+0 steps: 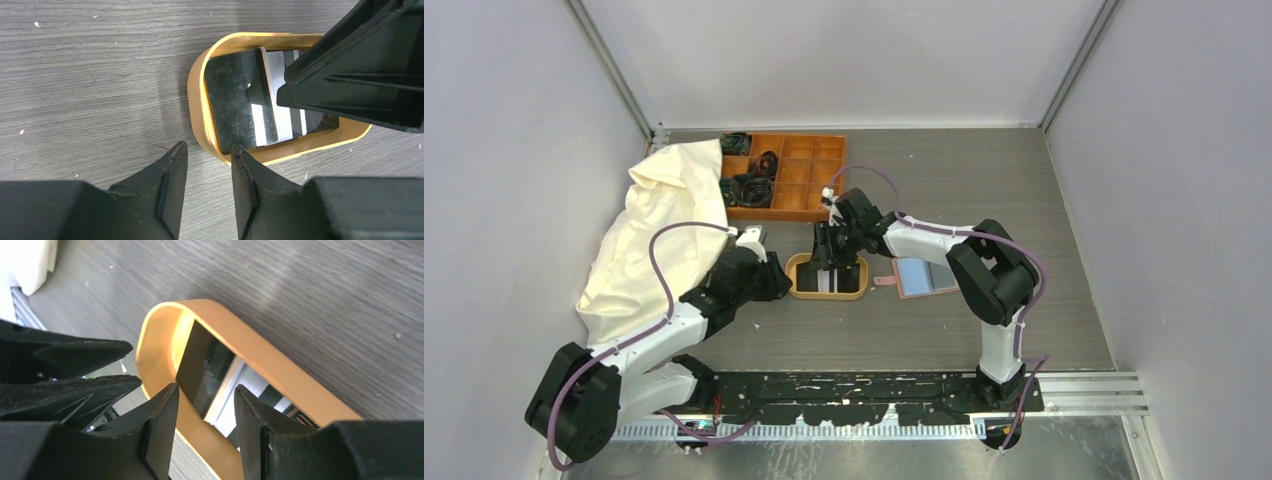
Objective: Put the credit cards into the card holder
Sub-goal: Pick up the credit card from the storage box.
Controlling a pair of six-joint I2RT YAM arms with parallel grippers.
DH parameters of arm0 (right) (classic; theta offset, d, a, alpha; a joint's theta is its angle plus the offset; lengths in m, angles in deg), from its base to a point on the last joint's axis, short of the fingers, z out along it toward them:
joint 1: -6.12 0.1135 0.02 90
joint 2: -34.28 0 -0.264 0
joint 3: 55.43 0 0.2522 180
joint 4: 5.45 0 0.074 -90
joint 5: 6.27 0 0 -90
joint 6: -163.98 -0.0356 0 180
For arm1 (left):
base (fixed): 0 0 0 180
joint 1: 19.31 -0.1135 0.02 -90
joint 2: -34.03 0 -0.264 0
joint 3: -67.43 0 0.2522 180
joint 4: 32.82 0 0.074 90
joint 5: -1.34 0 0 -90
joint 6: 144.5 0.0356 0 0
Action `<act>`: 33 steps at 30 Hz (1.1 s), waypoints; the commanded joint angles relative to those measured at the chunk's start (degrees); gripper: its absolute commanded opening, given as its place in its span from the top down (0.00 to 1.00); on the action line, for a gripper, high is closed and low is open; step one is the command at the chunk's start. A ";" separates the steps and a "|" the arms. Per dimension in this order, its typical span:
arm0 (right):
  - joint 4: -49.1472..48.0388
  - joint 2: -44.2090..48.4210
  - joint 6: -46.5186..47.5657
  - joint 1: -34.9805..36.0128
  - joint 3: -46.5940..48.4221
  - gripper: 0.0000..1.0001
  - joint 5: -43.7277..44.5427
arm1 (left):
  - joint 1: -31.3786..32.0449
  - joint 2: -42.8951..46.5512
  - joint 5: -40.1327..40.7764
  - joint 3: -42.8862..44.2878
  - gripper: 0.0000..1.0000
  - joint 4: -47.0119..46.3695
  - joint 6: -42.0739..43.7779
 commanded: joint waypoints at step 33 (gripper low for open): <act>-17.56 -0.88 -18.14 1.69 -2.30 0.68 -7.63 | -0.47 1.33 -5.86 -2.13 0.94 -5.60 -7.19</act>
